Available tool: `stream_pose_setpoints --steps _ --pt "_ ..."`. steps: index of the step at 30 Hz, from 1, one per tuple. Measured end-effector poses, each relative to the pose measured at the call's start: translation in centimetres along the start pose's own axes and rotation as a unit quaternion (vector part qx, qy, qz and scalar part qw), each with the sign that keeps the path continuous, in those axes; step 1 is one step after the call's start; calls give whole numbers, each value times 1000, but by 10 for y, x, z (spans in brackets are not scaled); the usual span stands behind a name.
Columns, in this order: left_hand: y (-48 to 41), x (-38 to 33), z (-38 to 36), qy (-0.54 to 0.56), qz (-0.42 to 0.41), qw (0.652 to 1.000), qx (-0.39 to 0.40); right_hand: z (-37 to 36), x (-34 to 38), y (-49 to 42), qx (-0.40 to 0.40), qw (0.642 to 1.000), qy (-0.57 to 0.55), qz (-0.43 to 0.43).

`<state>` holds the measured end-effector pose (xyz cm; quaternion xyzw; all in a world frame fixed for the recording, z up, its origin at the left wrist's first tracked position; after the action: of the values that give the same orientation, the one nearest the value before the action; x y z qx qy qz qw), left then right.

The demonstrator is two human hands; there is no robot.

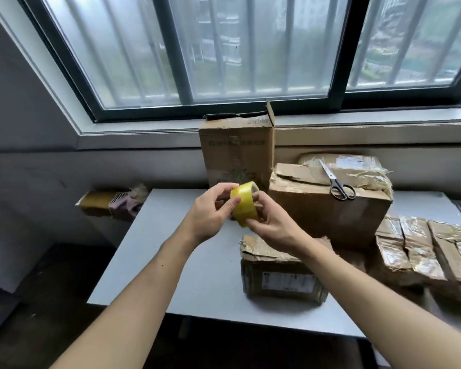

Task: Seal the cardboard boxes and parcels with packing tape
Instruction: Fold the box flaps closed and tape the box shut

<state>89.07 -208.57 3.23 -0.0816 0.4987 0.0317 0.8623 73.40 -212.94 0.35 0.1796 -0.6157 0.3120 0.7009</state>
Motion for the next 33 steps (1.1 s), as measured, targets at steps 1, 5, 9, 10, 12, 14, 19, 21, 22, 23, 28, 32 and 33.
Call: stream_pose_setpoints --steps 1,5,9,10,12,14,19,21,22,23,28,32,33 --pt "8 4 3 1 -7 1000 2 -11 2 2 -8 1000 -9 -4" --pt "36 27 13 12 -22 1000 -1 -52 0 17 -20 995 -87 -52" --pt "60 43 12 -13 -81 997 14 -78 3 37 -83 975 -131 -158" --pt "67 45 11 -13 -92 995 17 -82 1 40 -108 967 -130 -188" --pt "76 49 11 -4 -110 994 11 -89 0 43 -139 959 -134 -209" --pt "79 53 15 55 -74 996 -14 -93 -1 46 -140 962 -141 -186" --pt "83 54 16 306 213 928 6 -103 10 61 -101 983 -102 -116" --pt "84 52 16 349 225 910 13 -109 9 65 -89 990 -39 -100" --pt "84 51 16 351 214 912 11 -111 8 67 -89 992 -21 -93" --pt "84 51 16 349 202 915 9 -113 10 67 -92 992 -19 -88" --pt "85 54 10 309 130 941 53 -117 16 63 -180 973 -85 -114" --pt "83 46 16 262 81 958 79 -113 23 52 -207 960 -133 -132" --pt "83 45 17 259 75 960 77 -113 26 50 -206 959 -140 -132"
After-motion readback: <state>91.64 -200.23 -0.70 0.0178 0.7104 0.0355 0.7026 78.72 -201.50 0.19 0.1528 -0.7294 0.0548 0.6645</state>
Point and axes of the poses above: each hand's wrist, its own y-axis away from the middle knuckle, its own z-axis out of the back of the hand, x = y × z, the point moved 3 cm from there along -y, towards the middle knuckle, and after that the axes turned 1 degree about y, right-handed, at the moved point
